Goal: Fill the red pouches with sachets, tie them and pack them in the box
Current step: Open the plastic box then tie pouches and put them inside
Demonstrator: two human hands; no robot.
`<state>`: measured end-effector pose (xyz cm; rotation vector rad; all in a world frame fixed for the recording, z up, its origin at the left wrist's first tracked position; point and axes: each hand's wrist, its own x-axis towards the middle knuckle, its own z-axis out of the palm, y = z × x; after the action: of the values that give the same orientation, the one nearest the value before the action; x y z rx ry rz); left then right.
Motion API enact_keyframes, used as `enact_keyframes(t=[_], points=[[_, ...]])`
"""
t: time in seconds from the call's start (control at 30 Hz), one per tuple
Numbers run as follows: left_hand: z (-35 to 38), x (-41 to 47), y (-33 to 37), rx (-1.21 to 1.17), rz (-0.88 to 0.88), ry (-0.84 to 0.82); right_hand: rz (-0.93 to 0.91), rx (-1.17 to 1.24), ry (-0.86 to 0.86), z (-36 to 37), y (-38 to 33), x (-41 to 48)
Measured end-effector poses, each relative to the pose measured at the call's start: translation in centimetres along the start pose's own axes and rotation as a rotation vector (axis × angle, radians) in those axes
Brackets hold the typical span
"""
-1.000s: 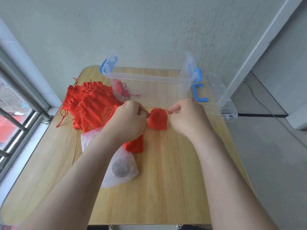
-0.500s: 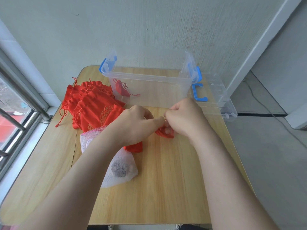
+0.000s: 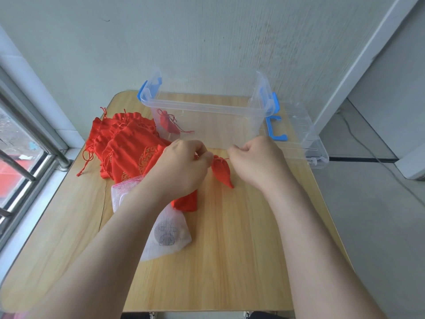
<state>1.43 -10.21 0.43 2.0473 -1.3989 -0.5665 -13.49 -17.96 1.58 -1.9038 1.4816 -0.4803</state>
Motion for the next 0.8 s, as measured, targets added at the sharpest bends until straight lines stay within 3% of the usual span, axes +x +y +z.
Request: enact_keyframes(t=[0.17, 0.5, 0.8], points=[[-0.3, 0.2, 0.5, -0.188, -0.086, 0.15, -0.016, 0.105, 0.059, 0.1, -0.2, 0.2], [-1.0, 0.4, 1.8, -1.017, -0.249, 0.139, -0.064, 0.21, 0.091, -0.1, -1.1, 0.0], [-0.8, 0.3, 1.9, -1.141, -0.361, 0.016, -0.102, 0.18, 0.046, 0.5, -0.8, 0.3]])
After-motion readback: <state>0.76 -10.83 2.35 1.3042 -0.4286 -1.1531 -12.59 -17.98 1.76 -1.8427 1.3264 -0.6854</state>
